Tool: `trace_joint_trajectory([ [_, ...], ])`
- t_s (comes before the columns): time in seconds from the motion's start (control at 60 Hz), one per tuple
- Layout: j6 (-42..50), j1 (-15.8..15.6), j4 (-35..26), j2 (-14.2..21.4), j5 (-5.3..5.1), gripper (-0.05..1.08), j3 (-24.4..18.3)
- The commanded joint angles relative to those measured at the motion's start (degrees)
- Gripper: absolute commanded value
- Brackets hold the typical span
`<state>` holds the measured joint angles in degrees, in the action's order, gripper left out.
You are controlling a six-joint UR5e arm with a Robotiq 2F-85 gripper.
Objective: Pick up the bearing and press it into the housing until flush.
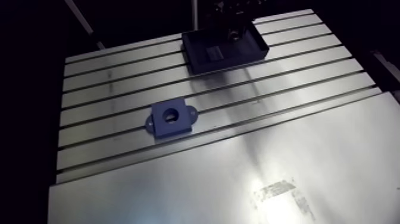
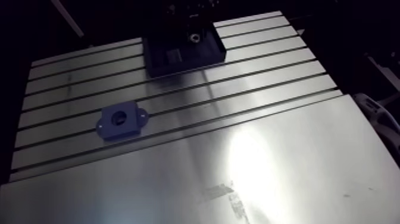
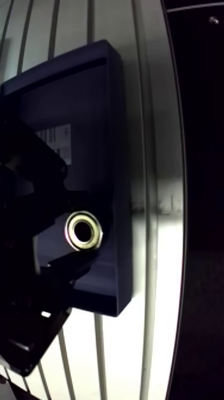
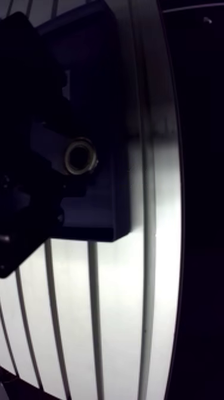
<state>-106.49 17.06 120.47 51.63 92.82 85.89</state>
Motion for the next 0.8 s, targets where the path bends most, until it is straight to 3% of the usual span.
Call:
trace_joint_trajectory([
  [0.017,0.01,0.00,0.08,0.08,-0.12,0.52,0.28],
  [0.65,0.01,0.09,0.10,0.77,-0.22,0.54,0.37],
  [0.8,-0.08,0.09,-0.09,3.04,-0.40,0.59,1.46],
])
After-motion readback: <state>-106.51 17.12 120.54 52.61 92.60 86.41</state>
